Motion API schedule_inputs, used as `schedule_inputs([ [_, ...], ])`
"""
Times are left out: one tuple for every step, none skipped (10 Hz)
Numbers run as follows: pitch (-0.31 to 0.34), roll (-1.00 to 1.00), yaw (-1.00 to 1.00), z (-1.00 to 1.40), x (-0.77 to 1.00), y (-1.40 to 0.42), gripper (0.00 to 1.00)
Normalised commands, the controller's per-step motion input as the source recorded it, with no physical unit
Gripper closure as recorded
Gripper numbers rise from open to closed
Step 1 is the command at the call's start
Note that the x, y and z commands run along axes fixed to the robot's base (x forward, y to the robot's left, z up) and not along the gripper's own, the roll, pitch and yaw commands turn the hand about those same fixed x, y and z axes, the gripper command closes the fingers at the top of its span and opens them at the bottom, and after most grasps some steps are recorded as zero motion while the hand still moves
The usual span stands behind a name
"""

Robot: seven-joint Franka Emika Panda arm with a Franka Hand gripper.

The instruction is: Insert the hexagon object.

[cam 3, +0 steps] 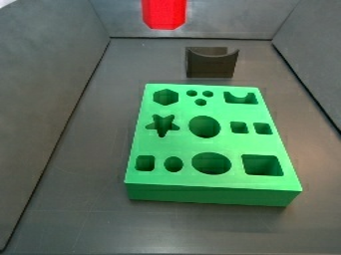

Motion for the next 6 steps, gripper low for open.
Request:
schedule_inputs([
  [0.0, 0.0, -1.0, -0.33, 0.0, 0.0, 1.0],
  [0.0, 0.0, -1.0, -0.33, 0.0, 0.0, 1.0],
  [0.0, 0.0, -1.0, -0.42, 0.0, 0.0, 1.0],
  [0.0, 0.0, -1.0, -0.45, 0.0, 0.0, 1.0],
  [0.0, 0.0, -1.0, -0.45, 0.0, 0.0, 1.0],
  [0.0, 0.0, -1.0, -0.67, 0.04, 0.03, 1.0],
])
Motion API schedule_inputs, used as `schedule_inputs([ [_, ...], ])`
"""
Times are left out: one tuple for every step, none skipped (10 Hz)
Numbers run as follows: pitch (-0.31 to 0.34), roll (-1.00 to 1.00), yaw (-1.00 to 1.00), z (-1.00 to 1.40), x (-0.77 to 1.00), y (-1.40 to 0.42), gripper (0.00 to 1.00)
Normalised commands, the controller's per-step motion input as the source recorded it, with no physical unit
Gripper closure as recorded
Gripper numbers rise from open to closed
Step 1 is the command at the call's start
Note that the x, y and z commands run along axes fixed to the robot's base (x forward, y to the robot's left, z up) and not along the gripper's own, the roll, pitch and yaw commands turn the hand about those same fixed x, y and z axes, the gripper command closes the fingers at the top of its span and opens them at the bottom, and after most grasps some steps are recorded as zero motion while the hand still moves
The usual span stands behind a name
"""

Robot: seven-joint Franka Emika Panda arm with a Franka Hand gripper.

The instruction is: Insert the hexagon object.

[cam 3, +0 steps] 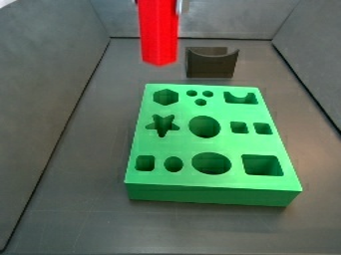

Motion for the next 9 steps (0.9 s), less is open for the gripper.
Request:
schedule_inputs([
  [0.003, 0.0, -0.54, -1.0, 0.17, 0.38, 1.0],
  [0.01, 0.0, -0.51, -1.0, 0.1, 0.52, 1.0],
  [0.057, 0.0, -0.45, -0.94, 0.02, 0.58, 1.0],
  [0.051, 0.0, -0.21, -0.77, 0.0, 0.37, 1.0],
  [0.0, 0.0, -0.09, -0.96, -0.08, 0.26, 1.0],
  [-0.04, 0.0, -0.02, -0.98, -0.19, 0.21, 1.0],
  [0.0, 0.0, 0.0, -0.72, 0.0, 0.17, 1.0],
  [0.029, 0.02, 0.0, -0.42, 0.07, 0.15, 1.0],
  [0.034, 0.08, 0.03, -0.31, 0.17, 0.0, 1.0],
])
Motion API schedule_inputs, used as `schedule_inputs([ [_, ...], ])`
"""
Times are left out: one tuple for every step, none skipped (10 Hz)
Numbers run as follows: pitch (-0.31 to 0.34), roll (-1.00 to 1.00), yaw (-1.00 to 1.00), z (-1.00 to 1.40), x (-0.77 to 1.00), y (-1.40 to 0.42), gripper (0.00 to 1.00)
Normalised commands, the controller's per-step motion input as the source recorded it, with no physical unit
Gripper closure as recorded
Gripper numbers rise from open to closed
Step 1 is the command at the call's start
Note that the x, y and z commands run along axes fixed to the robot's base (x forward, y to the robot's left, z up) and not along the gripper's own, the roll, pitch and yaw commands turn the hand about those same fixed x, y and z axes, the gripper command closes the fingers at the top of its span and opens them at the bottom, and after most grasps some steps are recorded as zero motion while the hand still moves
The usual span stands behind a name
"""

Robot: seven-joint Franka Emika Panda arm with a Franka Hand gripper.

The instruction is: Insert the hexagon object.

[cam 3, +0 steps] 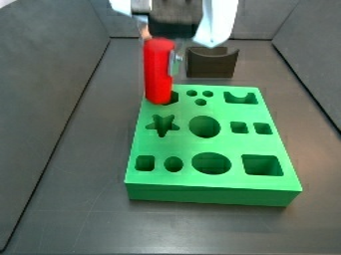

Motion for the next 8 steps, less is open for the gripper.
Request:
schedule_inputs([
  [0.036, 0.05, 0.02, -0.35, 0.38, 0.0, 1.0],
  [0.064, 0.02, 0.05, -0.39, 0.51, 0.0, 1.0],
  [0.111, 0.0, 0.0, -0.43, 0.66, 0.03, 1.0],
  [0.054, 0.0, 0.0, -0.48, 0.42, 0.14, 1.0],
  [-0.091, 0.01, 0.27, -0.73, 0.0, 0.08, 1.0],
  [-0.18, 0.11, 0.52, -0.79, -0.13, 0.0, 1.0],
  [-0.176, 0.18, 0.59, -0.76, -0.4, 0.0, 1.0],
  [-0.169, 0.19, 0.64, -0.74, -0.47, 0.0, 1.0],
])
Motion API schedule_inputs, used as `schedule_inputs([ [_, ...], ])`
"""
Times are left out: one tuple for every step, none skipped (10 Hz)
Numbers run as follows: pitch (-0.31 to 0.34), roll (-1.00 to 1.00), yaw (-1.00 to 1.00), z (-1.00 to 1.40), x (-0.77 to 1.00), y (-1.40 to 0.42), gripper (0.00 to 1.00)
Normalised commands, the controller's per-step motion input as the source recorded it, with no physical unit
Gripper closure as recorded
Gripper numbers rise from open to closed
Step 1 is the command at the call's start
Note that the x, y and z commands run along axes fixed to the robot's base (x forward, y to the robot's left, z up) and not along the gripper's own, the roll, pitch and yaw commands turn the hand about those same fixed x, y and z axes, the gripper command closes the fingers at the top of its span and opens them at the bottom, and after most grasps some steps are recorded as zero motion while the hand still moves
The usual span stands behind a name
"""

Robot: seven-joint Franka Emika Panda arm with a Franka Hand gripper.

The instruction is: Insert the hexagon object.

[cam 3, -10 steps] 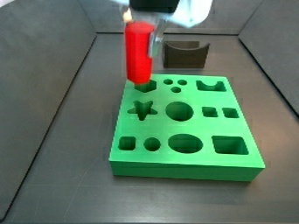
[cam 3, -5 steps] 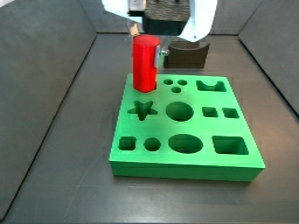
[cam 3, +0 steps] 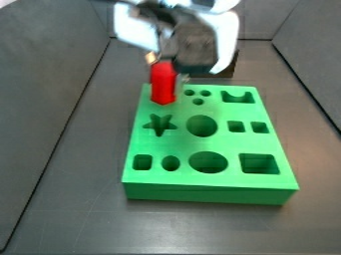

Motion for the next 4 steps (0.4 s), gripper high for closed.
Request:
schedule_inputs([
  [-0.149, 0.08, 0.42, -0.47, -0.72, -0.12, 1.0],
  [-0.173, -0.04, -0.07, -0.01, -0.39, 0.0, 1.0],
  [-0.02, -0.03, 0.0, 0.0, 0.0, 0.0, 1.0],
  [0.0, 0.0, 0.0, 0.0, 0.0, 0.0, 1.0],
])
